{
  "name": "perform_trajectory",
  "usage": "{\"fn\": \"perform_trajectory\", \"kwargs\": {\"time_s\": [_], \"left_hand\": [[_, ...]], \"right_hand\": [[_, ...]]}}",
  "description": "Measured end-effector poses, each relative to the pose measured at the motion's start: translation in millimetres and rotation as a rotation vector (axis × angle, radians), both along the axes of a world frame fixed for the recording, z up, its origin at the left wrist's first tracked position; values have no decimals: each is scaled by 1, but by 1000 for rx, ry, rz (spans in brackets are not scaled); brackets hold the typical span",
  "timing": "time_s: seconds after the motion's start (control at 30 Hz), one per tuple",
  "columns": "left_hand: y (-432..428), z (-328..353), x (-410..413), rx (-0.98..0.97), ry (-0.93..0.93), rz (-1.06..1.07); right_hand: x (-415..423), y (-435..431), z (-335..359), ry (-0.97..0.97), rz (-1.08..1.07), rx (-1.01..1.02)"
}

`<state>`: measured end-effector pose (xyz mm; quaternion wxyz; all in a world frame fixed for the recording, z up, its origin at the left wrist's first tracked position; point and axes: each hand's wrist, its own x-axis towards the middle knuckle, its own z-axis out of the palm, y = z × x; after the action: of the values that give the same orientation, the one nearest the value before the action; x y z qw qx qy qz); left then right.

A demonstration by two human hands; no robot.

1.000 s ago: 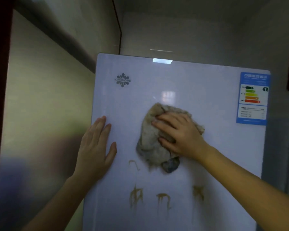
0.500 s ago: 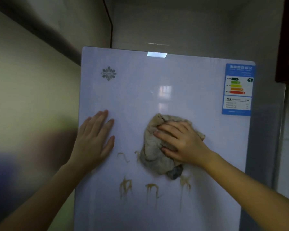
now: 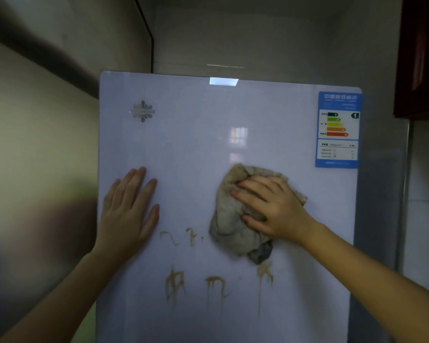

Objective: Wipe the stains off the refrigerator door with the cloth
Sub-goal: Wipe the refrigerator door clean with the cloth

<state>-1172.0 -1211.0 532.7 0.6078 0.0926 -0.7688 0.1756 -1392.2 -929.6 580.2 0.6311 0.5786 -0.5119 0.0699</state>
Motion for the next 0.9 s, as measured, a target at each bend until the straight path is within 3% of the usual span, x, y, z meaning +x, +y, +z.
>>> {"fn": "perform_trajectory", "kwargs": {"time_s": [0.23,0.47,0.67,0.73,0.8,0.9], "left_hand": [[-1,0,0,1,-2,-8],[-1,-1,-3,25,9,-38],[3,-2,-3,44,22,-62],[5,-3,-4,50,25,-65],[5,-3,-4,62,27,-69],[4,-4,-5,53,30,-61]], "right_hand": [[-10,26,13,-357,42,-369],[-17,39,-57,-124,-39,17],[-32,66,-10,-505,17,-455],[-31,66,-16,-552,16,-503],[-26,65,-38,-506,-1,-376],[-31,72,-67,-241,-70,-71]]}}
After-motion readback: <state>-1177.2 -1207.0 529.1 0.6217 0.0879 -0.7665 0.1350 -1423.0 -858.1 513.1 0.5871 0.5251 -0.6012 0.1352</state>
